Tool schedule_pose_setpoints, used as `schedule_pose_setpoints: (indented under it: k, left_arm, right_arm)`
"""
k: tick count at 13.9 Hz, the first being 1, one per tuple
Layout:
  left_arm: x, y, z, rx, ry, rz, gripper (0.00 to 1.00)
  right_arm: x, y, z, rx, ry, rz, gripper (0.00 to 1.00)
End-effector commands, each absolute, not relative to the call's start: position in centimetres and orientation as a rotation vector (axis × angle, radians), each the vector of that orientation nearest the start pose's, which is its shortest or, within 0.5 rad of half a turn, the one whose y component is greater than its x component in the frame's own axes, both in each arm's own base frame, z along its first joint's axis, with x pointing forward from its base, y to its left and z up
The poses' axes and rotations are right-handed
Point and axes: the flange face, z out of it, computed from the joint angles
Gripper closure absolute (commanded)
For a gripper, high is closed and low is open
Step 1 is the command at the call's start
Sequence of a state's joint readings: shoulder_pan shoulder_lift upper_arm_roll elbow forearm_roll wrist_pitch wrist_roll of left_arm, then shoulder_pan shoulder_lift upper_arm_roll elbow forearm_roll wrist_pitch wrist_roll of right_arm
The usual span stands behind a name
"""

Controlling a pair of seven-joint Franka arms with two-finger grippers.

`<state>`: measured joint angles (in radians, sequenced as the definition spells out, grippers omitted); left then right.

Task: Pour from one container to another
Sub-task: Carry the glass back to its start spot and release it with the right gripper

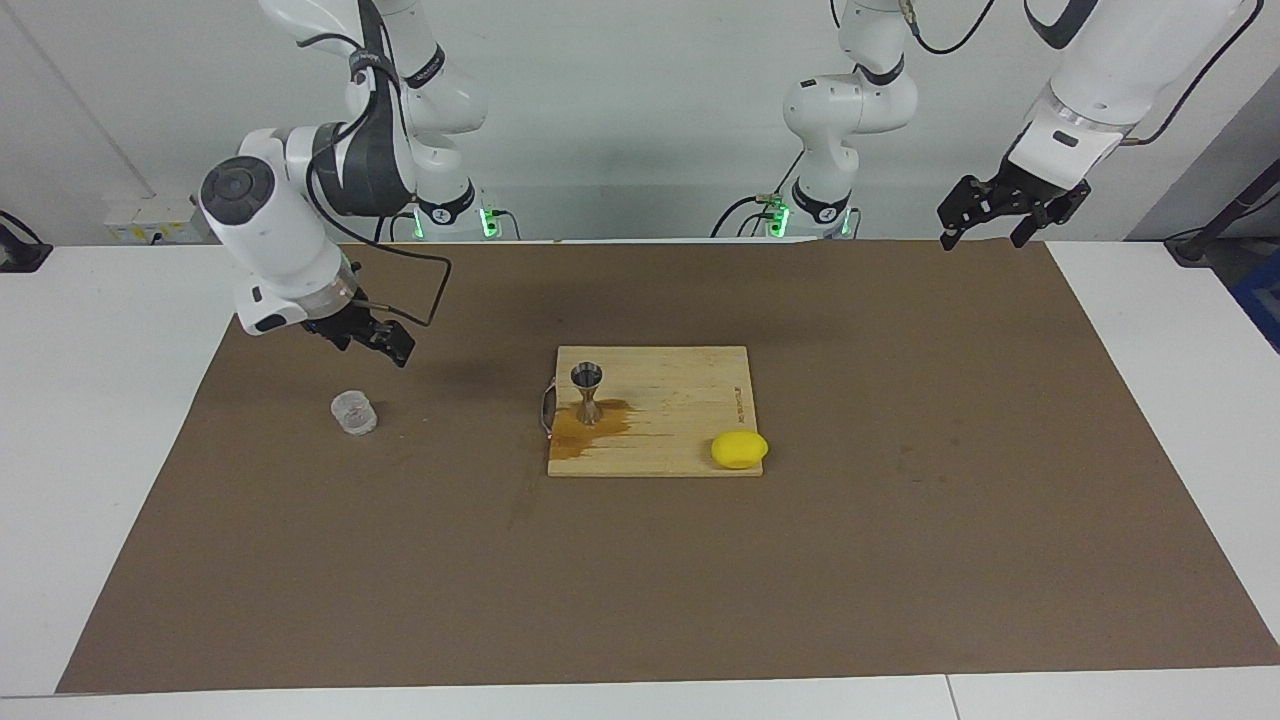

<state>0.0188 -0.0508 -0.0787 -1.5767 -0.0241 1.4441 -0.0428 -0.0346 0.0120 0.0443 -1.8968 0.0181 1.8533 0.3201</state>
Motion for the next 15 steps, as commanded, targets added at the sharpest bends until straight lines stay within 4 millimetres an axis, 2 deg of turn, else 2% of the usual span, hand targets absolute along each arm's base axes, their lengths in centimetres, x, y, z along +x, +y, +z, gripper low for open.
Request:
schedule_pose_setpoints:
  k: [1, 4, 7, 10, 12, 15]
  left_arm:
    - [51.6, -3.4, 64.0, -3.149, 0.035, 0.117, 0.0]
    - [51.6, -3.5, 63.9, -3.149, 0.038, 0.12, 0.0]
    - [51.5, -3.5, 64.0, -3.149, 0.038, 0.12, 0.0]
    - [51.6, -3.5, 63.9, -3.149, 0.038, 0.12, 0.0]
    - [51.6, -3.5, 63.9, -3.149, 0.038, 0.122, 0.0]
    - [51.5, -3.4, 64.0, -3.149, 0.035, 0.12, 0.0]
  right_arm:
    - [55.8, 0.6, 54.5, -3.11, 0.442, -0.019, 0.0]
    - [56.3, 0.4, 59.4, -3.118, 0.444, -0.039, 0.0]
    - [56.1, 0.1, 62.3, -3.165, 0.407, -0.036, 0.0]
    - [55.9, 0.1, 62.6, -3.178, 0.287, -0.006, 0.0]
    - [54.9, 0.3, 62.4, -3.17, 0.275, 0.081, 0.0]
    - [54.5, 0.8, 62.1, -3.173, 0.263, 0.098, 0.0]
